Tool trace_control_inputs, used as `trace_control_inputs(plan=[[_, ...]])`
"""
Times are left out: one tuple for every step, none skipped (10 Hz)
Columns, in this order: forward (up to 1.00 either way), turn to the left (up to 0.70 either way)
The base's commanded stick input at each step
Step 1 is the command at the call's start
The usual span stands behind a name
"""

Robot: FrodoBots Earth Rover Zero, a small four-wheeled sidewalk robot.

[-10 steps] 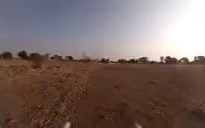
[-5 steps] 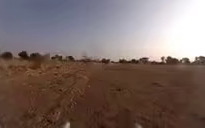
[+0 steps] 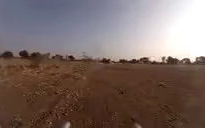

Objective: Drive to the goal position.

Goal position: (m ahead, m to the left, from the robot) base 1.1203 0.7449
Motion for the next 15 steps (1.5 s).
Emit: trace_control_inputs(plan=[[0.50, 0.00], [0.50, 0.00], [0.50, 0.00], [0.50, 0.00], [0.50, 0.00], [0.50, 0.00], [0.50, 0.00], [0.50, 0.00], [0.50, 0.00], [0.50, 0.00], [0.50, 0.00], [0.50, 0.00], [0.50, 0.00], [0.50, 0.00], [0.50, 0.00]])
